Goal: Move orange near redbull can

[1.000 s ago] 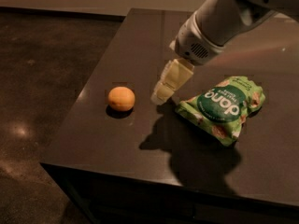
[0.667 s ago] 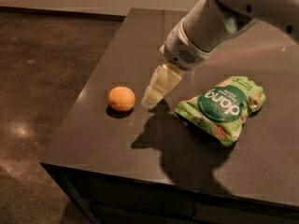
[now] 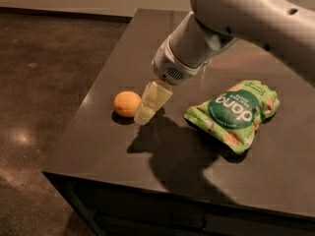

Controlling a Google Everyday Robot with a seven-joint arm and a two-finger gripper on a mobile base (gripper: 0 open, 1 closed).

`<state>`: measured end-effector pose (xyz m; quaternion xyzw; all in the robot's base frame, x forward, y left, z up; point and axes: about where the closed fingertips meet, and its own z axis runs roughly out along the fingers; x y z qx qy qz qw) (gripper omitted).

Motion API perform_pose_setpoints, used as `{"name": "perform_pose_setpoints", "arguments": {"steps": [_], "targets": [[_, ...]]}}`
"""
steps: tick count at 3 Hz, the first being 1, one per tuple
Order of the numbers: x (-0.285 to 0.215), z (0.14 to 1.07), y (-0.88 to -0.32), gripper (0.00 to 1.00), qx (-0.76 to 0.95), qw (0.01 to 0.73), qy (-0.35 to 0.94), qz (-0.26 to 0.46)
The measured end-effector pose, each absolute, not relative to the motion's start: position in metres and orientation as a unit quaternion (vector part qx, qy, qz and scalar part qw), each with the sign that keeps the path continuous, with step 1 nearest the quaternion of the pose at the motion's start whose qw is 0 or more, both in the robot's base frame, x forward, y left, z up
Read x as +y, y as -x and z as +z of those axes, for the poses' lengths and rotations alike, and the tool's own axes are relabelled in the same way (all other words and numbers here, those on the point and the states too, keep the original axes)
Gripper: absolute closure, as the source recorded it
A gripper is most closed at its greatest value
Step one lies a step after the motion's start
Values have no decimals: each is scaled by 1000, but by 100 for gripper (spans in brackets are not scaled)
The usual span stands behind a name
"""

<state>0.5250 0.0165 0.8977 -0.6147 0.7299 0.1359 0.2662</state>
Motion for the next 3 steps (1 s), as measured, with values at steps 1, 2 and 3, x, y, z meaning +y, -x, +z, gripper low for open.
{"name": "perform_pose_setpoints", "arguments": {"steps": [1, 2, 3], "targets": [[32, 886, -527, 0, 724, 262, 623, 138], [44, 864, -530, 0, 721, 250, 631, 140], [46, 862, -530, 0, 721, 249, 631, 142]]}}
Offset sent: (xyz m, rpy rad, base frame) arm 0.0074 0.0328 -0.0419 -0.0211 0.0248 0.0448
